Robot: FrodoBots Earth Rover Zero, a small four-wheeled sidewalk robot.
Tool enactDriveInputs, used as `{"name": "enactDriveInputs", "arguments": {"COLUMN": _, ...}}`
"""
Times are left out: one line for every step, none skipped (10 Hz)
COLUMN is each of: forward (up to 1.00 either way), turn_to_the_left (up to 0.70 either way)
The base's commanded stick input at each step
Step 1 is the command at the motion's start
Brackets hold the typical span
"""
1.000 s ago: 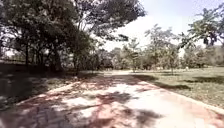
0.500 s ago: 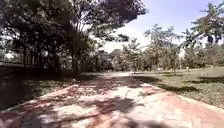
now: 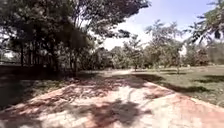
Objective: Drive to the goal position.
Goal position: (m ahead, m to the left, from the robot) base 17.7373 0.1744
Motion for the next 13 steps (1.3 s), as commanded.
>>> {"name": "enactDriveInputs", "arguments": {"forward": 0.7, "turn_to_the_left": -0.35}}
{"name": "enactDriveInputs", "arguments": {"forward": 0.7, "turn_to_the_left": -0.29}}
{"name": "enactDriveInputs", "arguments": {"forward": 0.7, "turn_to_the_left": -0.11}}
{"name": "enactDriveInputs", "arguments": {"forward": 0.7, "turn_to_the_left": 0.0}}
{"name": "enactDriveInputs", "arguments": {"forward": 0.7, "turn_to_the_left": 0.0}}
{"name": "enactDriveInputs", "arguments": {"forward": 0.7, "turn_to_the_left": 0.0}}
{"name": "enactDriveInputs", "arguments": {"forward": 0.7, "turn_to_the_left": 0.0}}
{"name": "enactDriveInputs", "arguments": {"forward": 0.7, "turn_to_the_left": 0.0}}
{"name": "enactDriveInputs", "arguments": {"forward": 0.7, "turn_to_the_left": 0.0}}
{"name": "enactDriveInputs", "arguments": {"forward": 0.7, "turn_to_the_left": 0.0}}
{"name": "enactDriveInputs", "arguments": {"forward": 0.7, "turn_to_the_left": 0.0}}
{"name": "enactDriveInputs", "arguments": {"forward": 0.7, "turn_to_the_left": 0.0}}
{"name": "enactDriveInputs", "arguments": {"forward": 0.7, "turn_to_the_left": 0.0}}
